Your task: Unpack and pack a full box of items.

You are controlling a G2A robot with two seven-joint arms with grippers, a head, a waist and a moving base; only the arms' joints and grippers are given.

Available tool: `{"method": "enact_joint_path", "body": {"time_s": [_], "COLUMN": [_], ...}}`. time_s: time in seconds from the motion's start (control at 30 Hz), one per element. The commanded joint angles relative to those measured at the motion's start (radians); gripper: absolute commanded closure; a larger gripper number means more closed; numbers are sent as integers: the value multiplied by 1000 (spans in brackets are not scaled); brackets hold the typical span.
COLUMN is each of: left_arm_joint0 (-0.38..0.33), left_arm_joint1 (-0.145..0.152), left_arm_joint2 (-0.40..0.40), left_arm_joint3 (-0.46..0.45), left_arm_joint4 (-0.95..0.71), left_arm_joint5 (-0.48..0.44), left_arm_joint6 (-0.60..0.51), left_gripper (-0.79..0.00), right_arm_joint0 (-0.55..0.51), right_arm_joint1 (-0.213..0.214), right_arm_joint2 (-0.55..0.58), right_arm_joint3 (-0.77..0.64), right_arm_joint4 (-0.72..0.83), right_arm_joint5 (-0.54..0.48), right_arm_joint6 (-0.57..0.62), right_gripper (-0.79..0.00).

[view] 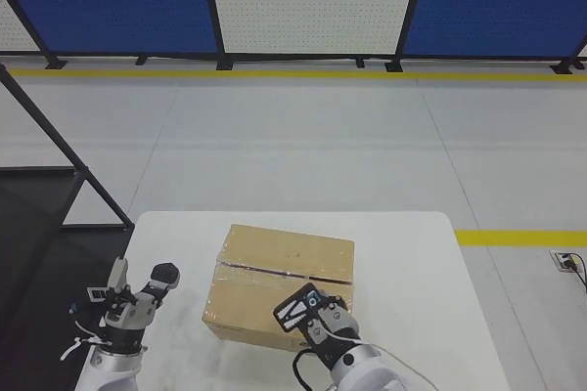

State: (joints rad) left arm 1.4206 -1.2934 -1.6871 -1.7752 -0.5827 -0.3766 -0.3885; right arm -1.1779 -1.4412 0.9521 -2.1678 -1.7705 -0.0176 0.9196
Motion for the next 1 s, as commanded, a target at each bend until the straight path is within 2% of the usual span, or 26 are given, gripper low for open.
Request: {"method": "enact_joint_path", "body": {"time_s": [0.0, 0.3, 0.7, 0.83, 0.97], "left_arm_joint0": [-1, -5, -12, -16, -13], "left_arm_joint1": [0, 1, 1, 0, 0], "left_arm_joint2": [0, 1, 14, 24, 26], "left_arm_joint3": [0, 2, 5, 2, -1], "left_arm_joint4": [1, 1, 10, 18, 22], "left_arm_joint5": [2, 7, 11, 12, 11], "left_arm_joint6": [0, 0, 8, 7, 7], "left_gripper": [-785, -785, -785, -785, -785], "right_arm_joint0": [2, 24, 24, 7, 17], "right_arm_joint1": [-2, -10, -10, -9, -9], "right_arm_joint2": [15, 86, 86, 108, 131], "right_arm_joint3": [-1, 22, 22, 29, 44], "right_arm_joint4": [14, 96, 96, 97, 108], "right_arm_joint5": [4, 16, 16, 23, 6], "right_arm_joint6": [10, 64, 64, -6, -4], "right_gripper": [0, 0, 0, 0, 0]}}
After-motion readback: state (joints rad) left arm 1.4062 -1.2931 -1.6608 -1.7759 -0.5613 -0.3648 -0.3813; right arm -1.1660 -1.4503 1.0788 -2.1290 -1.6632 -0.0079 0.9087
